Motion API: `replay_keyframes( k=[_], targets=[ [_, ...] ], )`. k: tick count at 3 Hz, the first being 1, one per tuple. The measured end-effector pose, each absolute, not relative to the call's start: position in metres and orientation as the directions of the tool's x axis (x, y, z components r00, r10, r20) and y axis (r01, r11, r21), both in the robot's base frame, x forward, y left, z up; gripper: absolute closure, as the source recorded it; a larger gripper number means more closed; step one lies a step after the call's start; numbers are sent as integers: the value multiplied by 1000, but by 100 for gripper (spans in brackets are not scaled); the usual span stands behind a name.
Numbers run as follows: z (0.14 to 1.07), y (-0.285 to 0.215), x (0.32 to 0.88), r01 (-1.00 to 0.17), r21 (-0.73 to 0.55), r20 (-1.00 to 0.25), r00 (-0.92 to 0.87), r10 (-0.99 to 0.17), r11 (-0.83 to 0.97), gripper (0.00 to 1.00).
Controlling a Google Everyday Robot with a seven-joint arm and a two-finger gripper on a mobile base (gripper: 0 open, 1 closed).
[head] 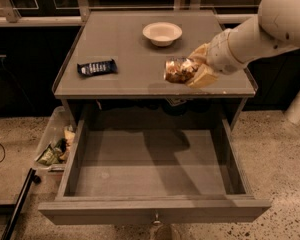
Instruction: Pick orange can from top drawer and place on counter
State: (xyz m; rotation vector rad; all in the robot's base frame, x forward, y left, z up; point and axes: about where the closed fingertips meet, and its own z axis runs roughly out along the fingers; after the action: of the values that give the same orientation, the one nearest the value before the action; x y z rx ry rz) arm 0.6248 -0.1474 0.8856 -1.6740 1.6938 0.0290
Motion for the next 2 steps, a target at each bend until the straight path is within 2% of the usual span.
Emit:
replay_keyframes(
  k=[1, 2],
  targets=[
    [903, -150, 660, -855, -490, -530, 135, -837, 172, 100],
    [900, -163, 694, -859, -449, -599, 85, -796, 247, 100]
  ],
)
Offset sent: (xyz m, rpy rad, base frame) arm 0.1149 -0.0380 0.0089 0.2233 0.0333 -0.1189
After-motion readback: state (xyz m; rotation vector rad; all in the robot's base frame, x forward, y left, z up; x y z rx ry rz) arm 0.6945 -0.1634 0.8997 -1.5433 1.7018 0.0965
